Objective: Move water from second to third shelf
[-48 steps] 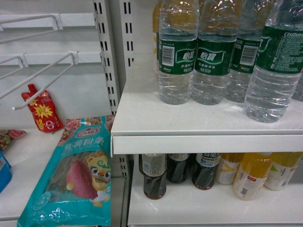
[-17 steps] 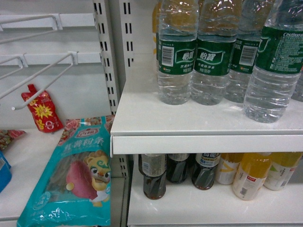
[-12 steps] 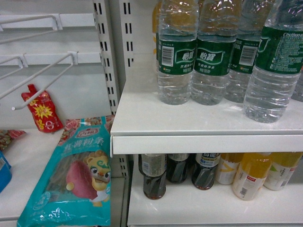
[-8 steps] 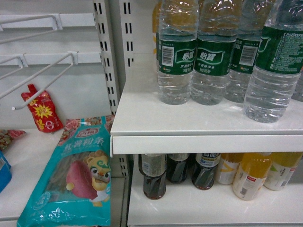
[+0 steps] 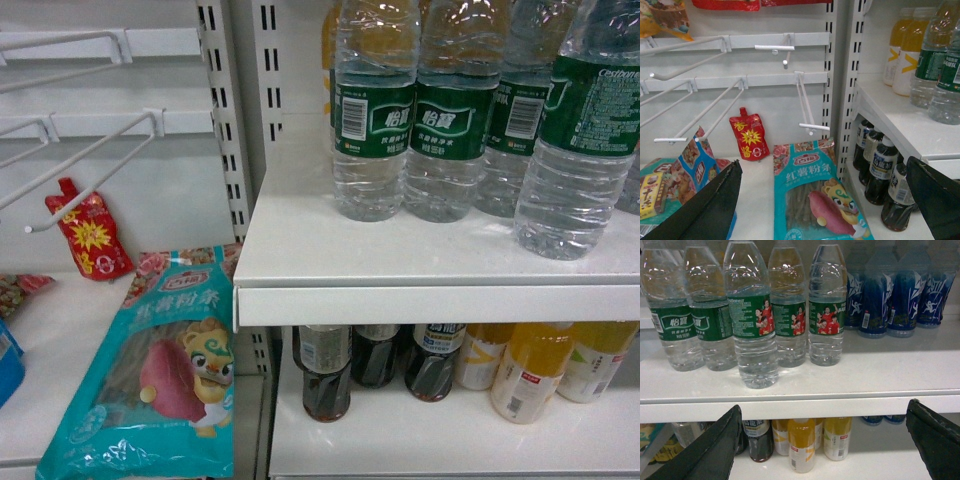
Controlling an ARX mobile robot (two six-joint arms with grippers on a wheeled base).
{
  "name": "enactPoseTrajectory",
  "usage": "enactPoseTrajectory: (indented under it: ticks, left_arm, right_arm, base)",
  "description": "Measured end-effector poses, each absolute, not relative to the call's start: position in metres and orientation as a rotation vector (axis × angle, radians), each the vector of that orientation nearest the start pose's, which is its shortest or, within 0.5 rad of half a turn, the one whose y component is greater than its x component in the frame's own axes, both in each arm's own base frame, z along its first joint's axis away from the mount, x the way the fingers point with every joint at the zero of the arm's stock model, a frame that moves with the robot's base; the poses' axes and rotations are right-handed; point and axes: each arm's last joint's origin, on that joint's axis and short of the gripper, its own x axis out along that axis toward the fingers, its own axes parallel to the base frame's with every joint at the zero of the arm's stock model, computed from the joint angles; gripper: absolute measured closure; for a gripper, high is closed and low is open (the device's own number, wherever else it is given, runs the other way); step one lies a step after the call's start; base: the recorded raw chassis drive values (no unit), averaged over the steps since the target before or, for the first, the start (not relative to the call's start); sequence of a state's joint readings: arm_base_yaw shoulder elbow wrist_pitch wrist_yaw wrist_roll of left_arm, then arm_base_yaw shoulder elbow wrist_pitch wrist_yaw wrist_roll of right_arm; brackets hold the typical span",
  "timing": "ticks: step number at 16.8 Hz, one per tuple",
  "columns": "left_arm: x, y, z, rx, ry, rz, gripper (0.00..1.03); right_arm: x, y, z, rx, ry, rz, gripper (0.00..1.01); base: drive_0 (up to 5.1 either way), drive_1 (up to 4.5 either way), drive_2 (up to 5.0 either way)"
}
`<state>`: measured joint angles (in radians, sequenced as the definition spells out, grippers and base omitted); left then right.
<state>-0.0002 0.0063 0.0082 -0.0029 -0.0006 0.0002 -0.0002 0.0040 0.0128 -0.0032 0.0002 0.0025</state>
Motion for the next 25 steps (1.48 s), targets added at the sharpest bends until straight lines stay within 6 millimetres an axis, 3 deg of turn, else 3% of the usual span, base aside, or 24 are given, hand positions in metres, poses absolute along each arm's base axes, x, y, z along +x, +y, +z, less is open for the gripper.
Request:
enactPoseTrajectory:
  ticks: [25]
  left_arm:
    - [0.0976,0.0,0.1651,0.0,0.005,0.0,0.05]
  right_arm:
    - [0.0972,0.0,0.1668,0.002,-0.001,-0.001,0.03]
  base:
    - [0.0,0.0,0.0]
